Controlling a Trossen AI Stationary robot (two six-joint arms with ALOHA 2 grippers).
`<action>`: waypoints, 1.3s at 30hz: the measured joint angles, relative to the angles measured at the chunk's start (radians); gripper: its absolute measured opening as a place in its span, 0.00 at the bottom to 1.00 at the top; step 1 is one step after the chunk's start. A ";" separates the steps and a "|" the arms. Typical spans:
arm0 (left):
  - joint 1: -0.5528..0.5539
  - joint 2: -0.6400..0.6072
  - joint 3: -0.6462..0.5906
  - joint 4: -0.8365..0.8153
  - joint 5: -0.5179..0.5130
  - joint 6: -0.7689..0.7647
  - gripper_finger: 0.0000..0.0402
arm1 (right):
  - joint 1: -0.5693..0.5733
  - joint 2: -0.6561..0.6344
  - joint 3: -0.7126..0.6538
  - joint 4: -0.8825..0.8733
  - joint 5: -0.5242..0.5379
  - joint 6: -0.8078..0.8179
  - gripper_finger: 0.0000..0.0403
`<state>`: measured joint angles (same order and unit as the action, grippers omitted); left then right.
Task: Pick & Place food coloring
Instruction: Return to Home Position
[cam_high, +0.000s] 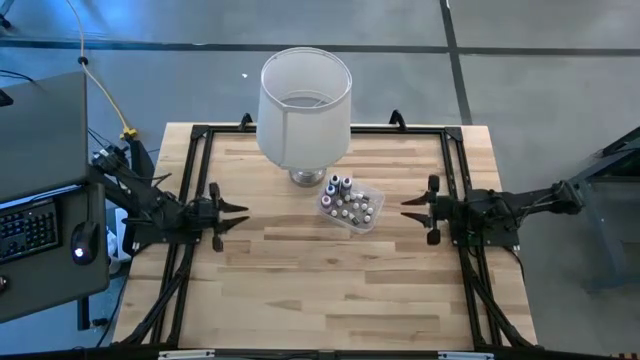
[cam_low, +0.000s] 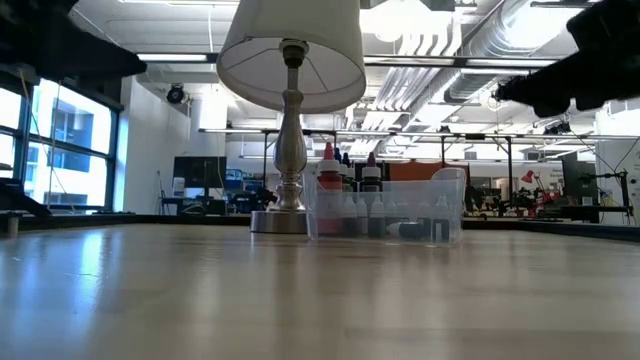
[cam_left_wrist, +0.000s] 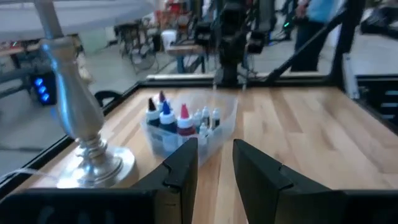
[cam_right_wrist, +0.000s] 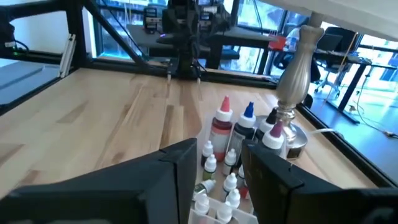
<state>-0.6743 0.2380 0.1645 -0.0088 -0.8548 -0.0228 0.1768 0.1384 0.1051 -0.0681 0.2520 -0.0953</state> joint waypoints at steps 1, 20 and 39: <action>0.000 -0.010 -0.024 0.027 0.018 0.018 0.25 | 0.000 -0.018 -0.022 0.012 0.000 -0.001 0.29; 0.000 -0.009 -0.143 0.067 0.124 0.016 0.25 | 0.000 -0.041 -0.095 0.150 -0.016 -0.011 0.29; 0.000 -0.009 -0.146 0.065 0.129 0.016 0.25 | 0.000 -0.041 -0.095 0.148 -0.016 -0.014 0.29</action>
<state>-0.6743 0.2291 0.0189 0.0566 -0.7258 -0.0071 0.1768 0.0978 0.0097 0.0803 0.2359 -0.1097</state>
